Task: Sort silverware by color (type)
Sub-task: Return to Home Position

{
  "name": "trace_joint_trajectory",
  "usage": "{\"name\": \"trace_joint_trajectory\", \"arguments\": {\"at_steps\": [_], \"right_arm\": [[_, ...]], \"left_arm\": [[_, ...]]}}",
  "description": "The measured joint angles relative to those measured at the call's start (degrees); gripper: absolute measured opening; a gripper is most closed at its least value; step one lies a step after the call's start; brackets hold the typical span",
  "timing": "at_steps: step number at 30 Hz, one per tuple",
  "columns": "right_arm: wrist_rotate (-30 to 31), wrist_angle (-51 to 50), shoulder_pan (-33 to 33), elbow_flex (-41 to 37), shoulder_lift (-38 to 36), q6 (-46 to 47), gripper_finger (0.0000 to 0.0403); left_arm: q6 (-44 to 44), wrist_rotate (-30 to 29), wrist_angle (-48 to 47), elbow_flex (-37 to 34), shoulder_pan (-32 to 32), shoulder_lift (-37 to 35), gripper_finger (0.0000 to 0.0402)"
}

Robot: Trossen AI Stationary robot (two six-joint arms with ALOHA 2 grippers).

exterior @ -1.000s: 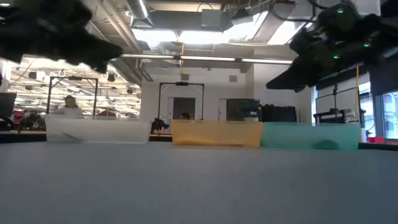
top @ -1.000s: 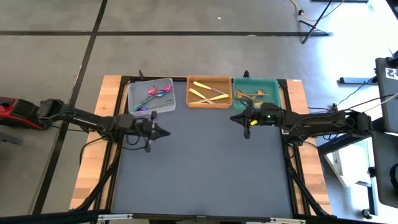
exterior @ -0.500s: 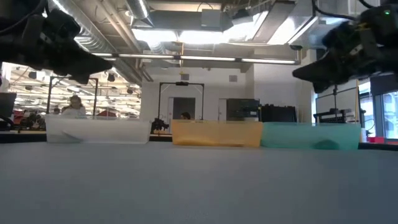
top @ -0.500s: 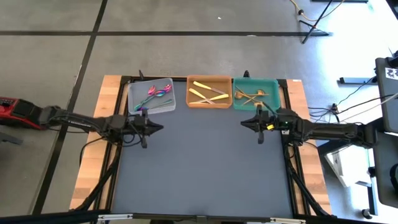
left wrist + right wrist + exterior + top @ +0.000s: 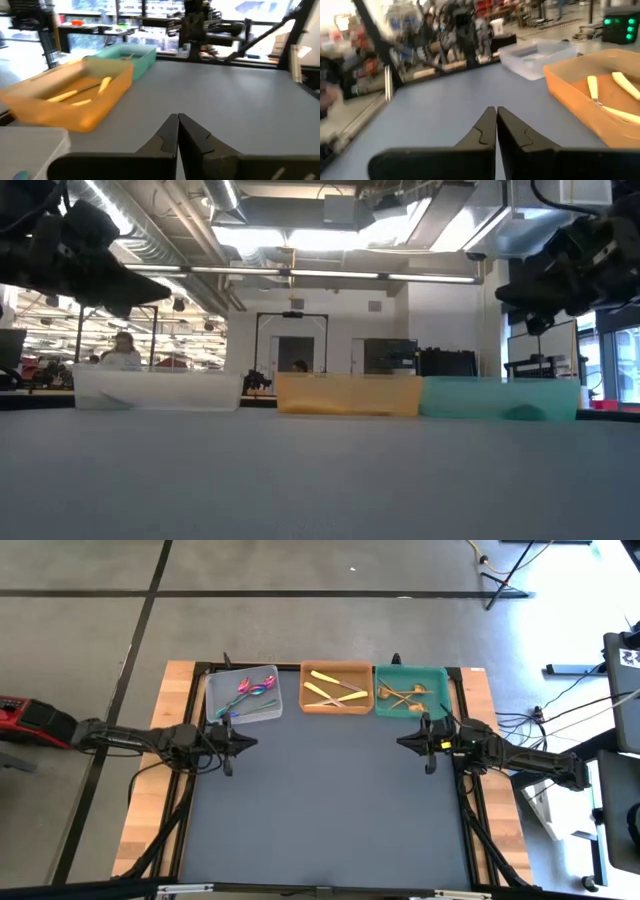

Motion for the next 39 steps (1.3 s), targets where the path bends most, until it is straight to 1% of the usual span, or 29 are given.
{"name": "trace_joint_trajectory", "arguments": {"at_steps": [2,6,12,18,39], "right_arm": [[1.2,0.0,0.0,0.0,-1.8,2.8,0.0005],[5.8,-0.9,0.0,0.0,-4.6,3.4,0.0005],[10.1,-1.7,0.0,0.0,-3.9,3.2,0.0005],[10.5,-1.8,0.0,0.0,-3.5,1.3,0.0005],[10.3,-1.9,0.0,0.0,-3.6,1.2,0.0005]], "left_arm": [[-0.5,-0.7,-0.4,0.0,0.0,-1.2,0.0001],[-0.8,-1.2,-0.4,0.0,0.0,-2.6,0.0003],[-0.7,-2.1,-0.3,0.0,0.0,-3.1,0.0004],[-2.0,-1.9,-0.3,0.0,0.0,-3.1,0.0001],[-2.0,-1.8,-0.3,0.0,0.0,-3.1,0.0]]}}
